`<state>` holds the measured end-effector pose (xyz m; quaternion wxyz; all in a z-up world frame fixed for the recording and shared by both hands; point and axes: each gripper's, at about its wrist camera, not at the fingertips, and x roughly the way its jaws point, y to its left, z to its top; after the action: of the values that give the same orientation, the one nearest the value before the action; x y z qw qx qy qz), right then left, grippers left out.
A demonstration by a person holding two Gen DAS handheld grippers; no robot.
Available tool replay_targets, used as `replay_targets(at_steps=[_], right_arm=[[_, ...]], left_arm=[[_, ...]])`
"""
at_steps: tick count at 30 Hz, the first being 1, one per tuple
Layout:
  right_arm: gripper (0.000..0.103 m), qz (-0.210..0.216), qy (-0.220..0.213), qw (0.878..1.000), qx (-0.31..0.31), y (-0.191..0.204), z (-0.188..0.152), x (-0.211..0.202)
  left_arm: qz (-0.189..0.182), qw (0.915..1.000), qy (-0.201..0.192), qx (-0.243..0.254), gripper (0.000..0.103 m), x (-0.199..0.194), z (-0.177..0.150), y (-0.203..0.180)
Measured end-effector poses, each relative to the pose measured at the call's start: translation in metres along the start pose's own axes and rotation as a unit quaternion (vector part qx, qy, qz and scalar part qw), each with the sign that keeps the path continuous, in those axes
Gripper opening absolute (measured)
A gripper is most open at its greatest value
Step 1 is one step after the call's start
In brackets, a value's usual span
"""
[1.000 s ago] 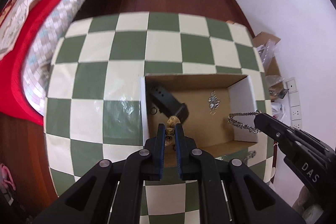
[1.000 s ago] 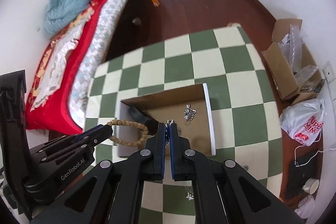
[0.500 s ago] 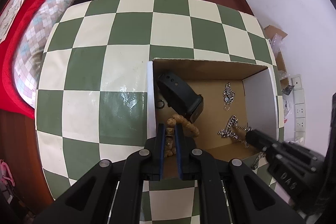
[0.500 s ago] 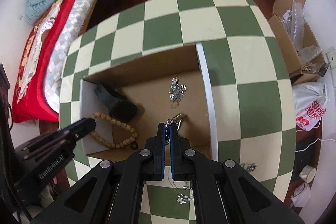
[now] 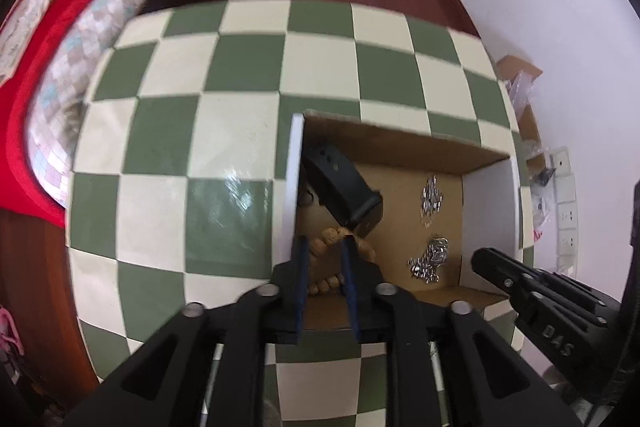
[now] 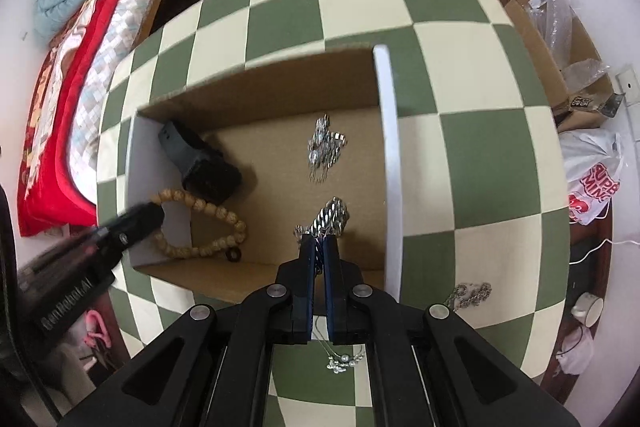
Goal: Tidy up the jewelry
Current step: 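Carry both bracelets into the box and open both grippers, then withdraw both grippers from the box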
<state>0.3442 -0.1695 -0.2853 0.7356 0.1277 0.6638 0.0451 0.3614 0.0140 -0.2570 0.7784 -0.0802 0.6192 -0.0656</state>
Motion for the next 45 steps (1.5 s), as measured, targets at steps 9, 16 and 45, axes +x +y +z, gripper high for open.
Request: replay_targets(at_steps=[9,16,45], right_arm=[[0.056,-0.038,-0.070,0.996,-0.027,0.015,0.002,-0.052],[0.099,-0.123,-0.095,0.986,-0.065,0.018,-0.021,-0.066],[0.103,-0.129,-0.227,0.961,-0.087,0.037,-0.125,-0.166]], left_arm=[[0.063,0.9938,-0.092,-0.002,0.098,-0.053,-0.004,0.005],[0.143,0.9797,-0.140,0.007,0.103,-0.061,-0.035,0.014],[0.159,0.9591,-0.234,0.018,0.103,-0.168,-0.137,-0.009]])
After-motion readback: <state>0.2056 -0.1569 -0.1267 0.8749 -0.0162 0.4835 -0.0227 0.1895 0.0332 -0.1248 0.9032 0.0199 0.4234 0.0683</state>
